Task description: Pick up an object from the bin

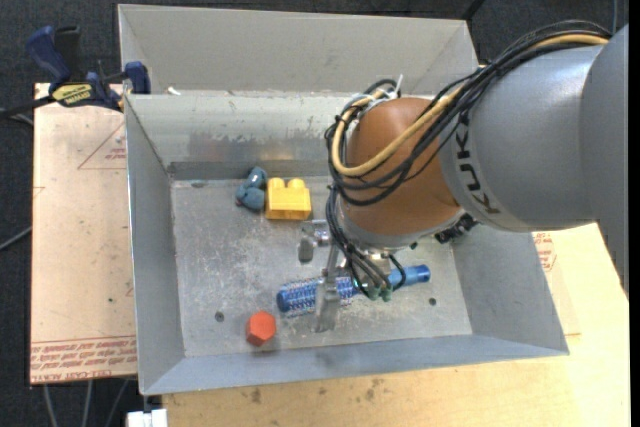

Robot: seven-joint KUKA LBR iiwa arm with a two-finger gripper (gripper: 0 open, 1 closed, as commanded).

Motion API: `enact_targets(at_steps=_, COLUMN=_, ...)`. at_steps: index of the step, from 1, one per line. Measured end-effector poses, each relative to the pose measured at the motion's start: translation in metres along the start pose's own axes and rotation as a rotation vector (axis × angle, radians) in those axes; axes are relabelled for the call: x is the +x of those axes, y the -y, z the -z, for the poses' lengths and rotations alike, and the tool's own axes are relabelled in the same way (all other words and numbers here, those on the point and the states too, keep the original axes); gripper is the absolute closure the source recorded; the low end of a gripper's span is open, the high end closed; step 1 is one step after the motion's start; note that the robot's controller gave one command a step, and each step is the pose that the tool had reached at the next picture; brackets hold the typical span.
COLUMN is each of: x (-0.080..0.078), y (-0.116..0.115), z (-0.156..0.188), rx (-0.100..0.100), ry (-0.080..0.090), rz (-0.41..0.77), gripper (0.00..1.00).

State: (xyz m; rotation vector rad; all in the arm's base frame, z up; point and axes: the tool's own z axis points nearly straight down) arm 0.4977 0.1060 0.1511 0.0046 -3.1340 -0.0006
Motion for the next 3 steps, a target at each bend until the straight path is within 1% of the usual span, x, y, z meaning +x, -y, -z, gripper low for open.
enact_targets(at_steps=1, x=-0.022, y=0.052, z=-0.084, rx=0.001, ry=0.003, rz=-0.127, gripper=0.00)
enact_targets(at_steps=2, x=-0.023, y=0.049, z=-0.082, rx=-0.001, ry=0.007, rz=-0.123, gripper=1.00)
enact_targets(at_steps=3, x=-0.032, y=0.044, z=0.066, rx=-0.002, ry=0.016, rz=-0.062, gripper=1.00)
